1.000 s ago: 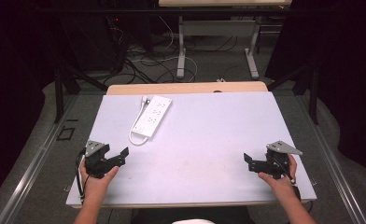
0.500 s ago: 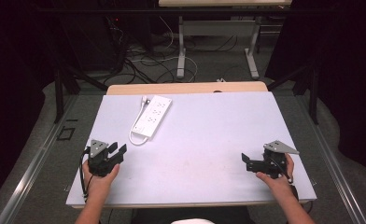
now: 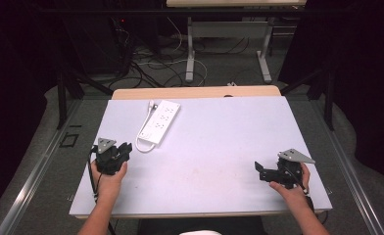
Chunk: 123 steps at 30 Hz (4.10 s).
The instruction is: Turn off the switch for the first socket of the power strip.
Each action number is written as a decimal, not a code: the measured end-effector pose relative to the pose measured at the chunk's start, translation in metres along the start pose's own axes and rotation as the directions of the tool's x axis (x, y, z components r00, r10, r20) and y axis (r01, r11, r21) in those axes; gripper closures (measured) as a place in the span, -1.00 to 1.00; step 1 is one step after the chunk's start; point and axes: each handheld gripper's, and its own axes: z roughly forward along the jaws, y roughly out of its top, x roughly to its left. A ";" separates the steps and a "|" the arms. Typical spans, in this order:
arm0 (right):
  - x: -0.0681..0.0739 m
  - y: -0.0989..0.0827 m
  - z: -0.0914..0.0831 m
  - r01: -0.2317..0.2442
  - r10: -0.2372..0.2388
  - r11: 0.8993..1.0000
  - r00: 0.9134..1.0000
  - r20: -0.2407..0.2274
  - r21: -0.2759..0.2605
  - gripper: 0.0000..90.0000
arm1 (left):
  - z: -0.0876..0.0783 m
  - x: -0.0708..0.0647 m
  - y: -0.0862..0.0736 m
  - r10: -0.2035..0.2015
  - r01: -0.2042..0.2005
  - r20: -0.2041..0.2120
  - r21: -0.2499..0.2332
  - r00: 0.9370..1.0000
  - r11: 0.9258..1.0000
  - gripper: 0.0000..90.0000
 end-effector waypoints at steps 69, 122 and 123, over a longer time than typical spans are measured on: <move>0.000 -0.005 0.009 -0.007 0.007 0.999 1.000 -0.007 0.032 -0.95 | 0.097 -0.043 0.113 0.162 -0.147 -0.036 0.266 0.986 0.953 1.00; 0.010 -0.004 0.008 0.023 -0.021 0.999 0.998 -0.054 0.029 -0.89 | 0.155 -0.027 0.108 0.075 -0.044 -0.062 0.402 0.995 0.915 1.00; 0.010 -0.004 0.008 0.028 -0.027 0.999 0.998 -0.056 0.033 -0.89 | 0.157 -0.025 0.107 0.070 -0.039 -0.064 0.403 0.995 0.914 1.00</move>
